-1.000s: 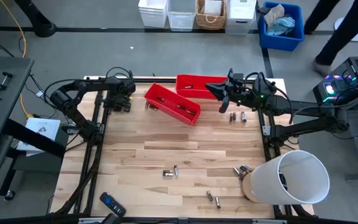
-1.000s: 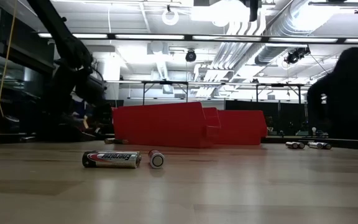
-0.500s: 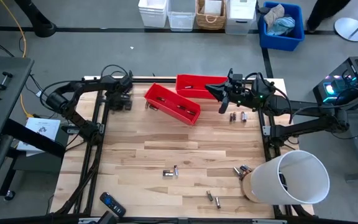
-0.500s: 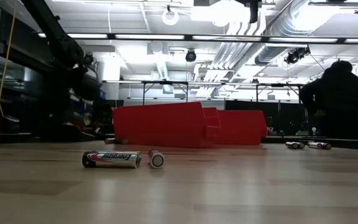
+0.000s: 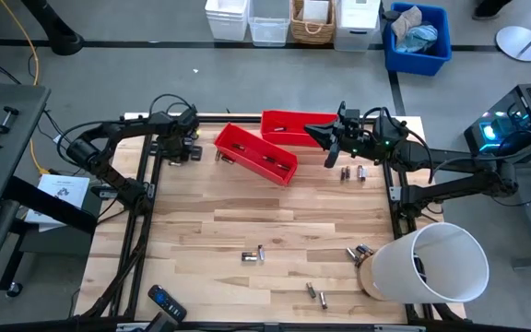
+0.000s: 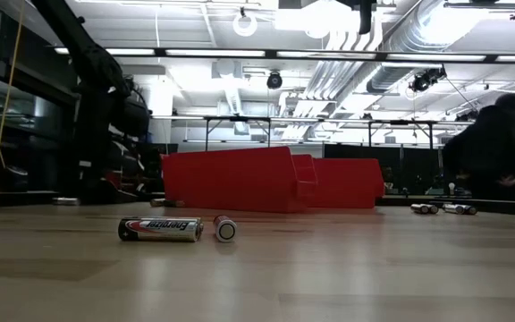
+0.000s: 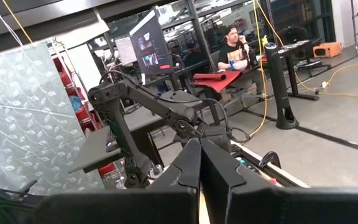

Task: Sort batteries
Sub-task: Put the silver battery into the top red bin

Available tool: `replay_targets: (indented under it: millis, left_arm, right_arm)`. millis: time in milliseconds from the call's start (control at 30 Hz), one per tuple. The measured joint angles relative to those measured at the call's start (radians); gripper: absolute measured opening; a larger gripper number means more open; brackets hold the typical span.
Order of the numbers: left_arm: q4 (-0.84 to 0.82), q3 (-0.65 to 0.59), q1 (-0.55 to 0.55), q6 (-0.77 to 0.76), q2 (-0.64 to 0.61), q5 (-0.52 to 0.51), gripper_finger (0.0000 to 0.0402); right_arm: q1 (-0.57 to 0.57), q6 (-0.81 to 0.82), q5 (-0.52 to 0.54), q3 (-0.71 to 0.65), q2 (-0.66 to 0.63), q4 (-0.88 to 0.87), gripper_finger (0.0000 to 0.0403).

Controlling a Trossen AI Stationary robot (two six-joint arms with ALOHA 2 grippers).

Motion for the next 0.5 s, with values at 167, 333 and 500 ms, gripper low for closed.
replay_targets:
  millis: [167, 333, 500]
  left_arm:
    - [-0.013, -0.019, 0.0, 0.095, -0.001, -0.004, 0.0104]
    - [-0.056, -0.019, 0.0, 0.225, -0.001, -0.009, 0.0104]
    - [-0.145, -0.02, -0.006, 0.195, -0.02, 0.027, 0.0103]
  right_arm:
    - [0.001, 0.017, 0.0, 0.0, 0.0, -0.016, 0.0]
    - [0.001, 0.017, 0.004, 0.0, 0.0, -0.015, 0.0]
    - [0.001, 0.017, 0.004, 0.0, 0.0, -0.015, 0.0]
